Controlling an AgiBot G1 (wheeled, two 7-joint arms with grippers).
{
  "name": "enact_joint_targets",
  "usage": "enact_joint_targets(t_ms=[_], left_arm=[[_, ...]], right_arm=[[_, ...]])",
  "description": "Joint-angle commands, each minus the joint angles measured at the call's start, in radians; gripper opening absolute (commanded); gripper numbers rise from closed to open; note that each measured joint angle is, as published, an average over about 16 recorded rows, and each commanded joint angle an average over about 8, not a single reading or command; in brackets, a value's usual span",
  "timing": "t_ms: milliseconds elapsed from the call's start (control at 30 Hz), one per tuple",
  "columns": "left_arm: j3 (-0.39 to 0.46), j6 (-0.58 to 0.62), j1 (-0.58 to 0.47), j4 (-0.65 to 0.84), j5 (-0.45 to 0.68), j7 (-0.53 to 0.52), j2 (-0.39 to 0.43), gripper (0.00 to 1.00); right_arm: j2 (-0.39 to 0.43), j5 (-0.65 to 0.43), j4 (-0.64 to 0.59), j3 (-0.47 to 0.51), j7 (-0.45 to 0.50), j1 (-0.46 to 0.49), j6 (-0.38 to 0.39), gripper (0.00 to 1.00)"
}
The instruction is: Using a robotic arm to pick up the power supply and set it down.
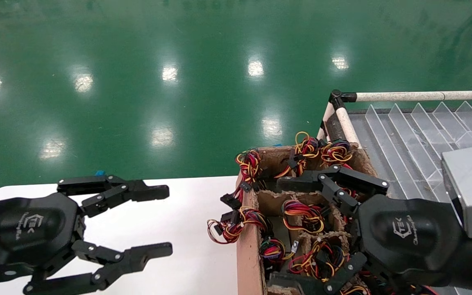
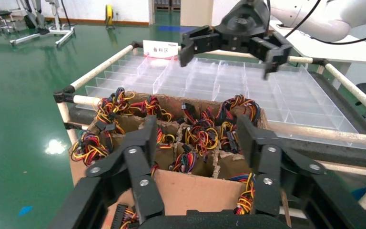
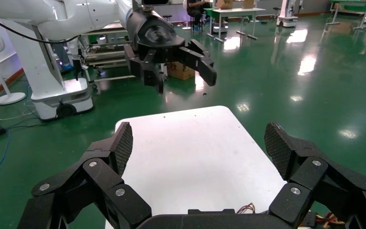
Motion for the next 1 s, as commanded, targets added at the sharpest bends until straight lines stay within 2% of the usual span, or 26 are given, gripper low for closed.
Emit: enact_joint_targets(t_ms=[33, 233, 433, 500, 567, 733, 767, 833, 1000], left_arm=[[0.0, 0.0, 0.0, 0.0, 0.0, 0.0, 0.0, 0.0], [0.0, 0.0, 0.0, 0.0, 0.0, 0.0, 0.0, 0.0], [0.0, 0.0, 0.0, 0.0, 0.0, 0.0, 0.0, 0.0], [0.0, 0.0, 0.0, 0.0, 0.0, 0.0, 0.0, 0.0], [0.0, 0.0, 0.0, 0.0, 0.0, 0.0, 0.0, 0.0], [0.0, 0.0, 0.0, 0.0, 0.0, 0.0, 0.0, 0.0], [0.0, 0.0, 0.0, 0.0, 0.0, 0.0, 0.0, 0.0], [0.0, 0.0, 0.0, 0.0, 0.0, 0.0, 0.0, 0.0], [0.0, 0.0, 0.0, 0.0, 0.0, 0.0, 0.0, 0.0]], right_arm=[[0.007, -0.003, -0.004, 0.003, -0.003, -0.001, 0.003, 1.0], [-0.027, -0.081, -0.084, -0.024, 0.003, 0.034, 0.072, 1.0], [-0.113, -0.226, -0.177, -0.09, -0.001, 0.109, 0.158, 1.0], [-0.146, -0.265, -0.21, -0.112, -0.005, 0.136, 0.174, 0.96], [-0.181, -0.29, -0.246, -0.13, -0.009, 0.162, 0.18, 0.8], [-0.262, -0.328, -0.356, -0.164, -0.029, 0.217, 0.175, 0.18], [-0.277, -0.335, -0.379, -0.17, -0.035, 0.227, 0.174, 0.08], [-0.304, -0.349, -0.423, -0.181, -0.051, 0.245, 0.176, 0.0], [-0.355, -0.376, -0.524, -0.198, -0.101, 0.278, 0.172, 0.0]])
